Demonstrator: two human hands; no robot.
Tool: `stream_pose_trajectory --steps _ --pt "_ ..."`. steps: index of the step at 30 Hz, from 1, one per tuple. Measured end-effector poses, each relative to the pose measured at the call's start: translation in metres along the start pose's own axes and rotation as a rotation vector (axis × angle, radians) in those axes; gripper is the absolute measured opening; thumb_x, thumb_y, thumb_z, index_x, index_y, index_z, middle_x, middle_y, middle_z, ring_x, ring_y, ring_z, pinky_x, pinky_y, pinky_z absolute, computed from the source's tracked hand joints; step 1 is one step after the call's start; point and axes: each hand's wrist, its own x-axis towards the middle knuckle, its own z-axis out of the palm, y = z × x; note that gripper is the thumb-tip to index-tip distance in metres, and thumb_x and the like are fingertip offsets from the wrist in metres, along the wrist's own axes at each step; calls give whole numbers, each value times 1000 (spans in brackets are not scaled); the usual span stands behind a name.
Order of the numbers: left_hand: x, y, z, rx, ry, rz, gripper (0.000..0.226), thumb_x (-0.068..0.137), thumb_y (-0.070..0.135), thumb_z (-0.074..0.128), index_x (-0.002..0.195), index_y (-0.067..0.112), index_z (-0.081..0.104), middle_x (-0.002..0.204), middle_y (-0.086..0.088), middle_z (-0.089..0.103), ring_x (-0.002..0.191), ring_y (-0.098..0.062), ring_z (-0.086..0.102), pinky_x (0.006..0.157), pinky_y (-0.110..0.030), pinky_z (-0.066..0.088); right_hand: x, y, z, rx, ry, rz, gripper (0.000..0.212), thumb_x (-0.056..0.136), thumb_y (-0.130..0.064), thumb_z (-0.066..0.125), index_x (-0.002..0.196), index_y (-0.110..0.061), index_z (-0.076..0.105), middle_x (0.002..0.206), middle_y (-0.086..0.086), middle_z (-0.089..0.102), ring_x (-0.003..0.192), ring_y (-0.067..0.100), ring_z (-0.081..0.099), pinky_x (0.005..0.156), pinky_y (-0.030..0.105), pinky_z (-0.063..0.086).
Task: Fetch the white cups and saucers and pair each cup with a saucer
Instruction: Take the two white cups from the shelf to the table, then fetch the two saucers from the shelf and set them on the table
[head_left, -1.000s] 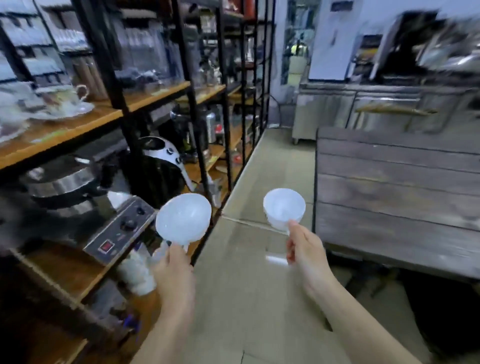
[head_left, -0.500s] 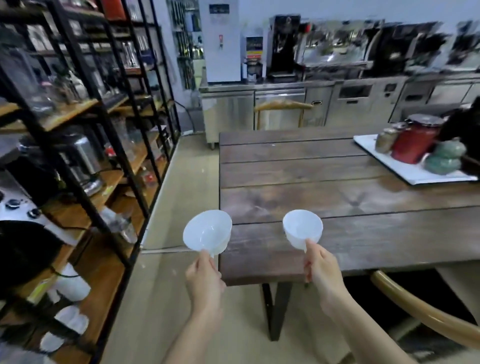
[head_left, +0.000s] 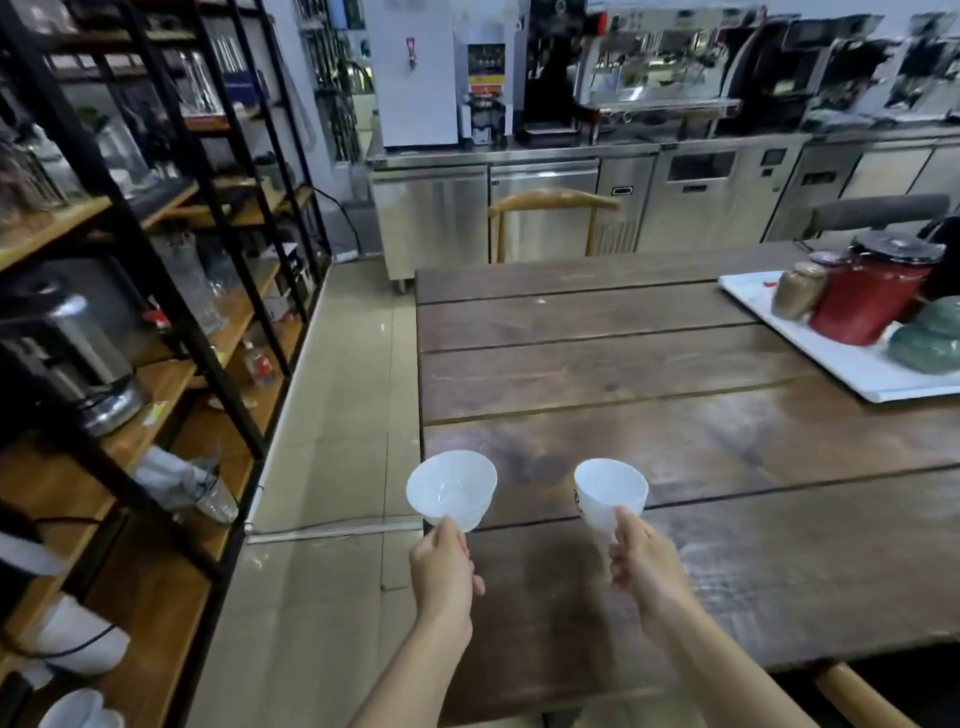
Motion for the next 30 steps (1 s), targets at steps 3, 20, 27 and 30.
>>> stream_pose_trajectory --steps 3,20,27,30 --pt "19 0 15 63 -68 -51 38 92 22 42 56 9 44 45 -1 35 27 -10 36 49 -28 45 23 -9 7 -27 15 29 37 95 -28 46 61 -13 49 53 4 45 45 16 36 45 27 29" --pt "54 -17 72 -5 -132 -190 33 96 21 44 71 2 53 64 -9 42 59 -17 47 68 -36 59 101 -9 15 -72 -81 100 35 98 -26 43 68 -9 49 68 11 54 51 18 45 47 27 41" --pt "47 -23 68 83 -112 -155 36 96 27 47 72 2 56 72 -14 58 56 -19 60 56 -32 58 107 -3 3 -149 -130 129 31 95 -42 47 100 -12 47 91 15 68 51 15 59 45 22 45" --pt "43 -23 63 80 -55 -153 24 93 28 54 86 6 57 65 -13 62 36 -11 52 46 -31 56 107 -3 -2 -212 -149 164 42 92 -50 47 112 -13 42 86 16 70 45 16 60 40 21 44"
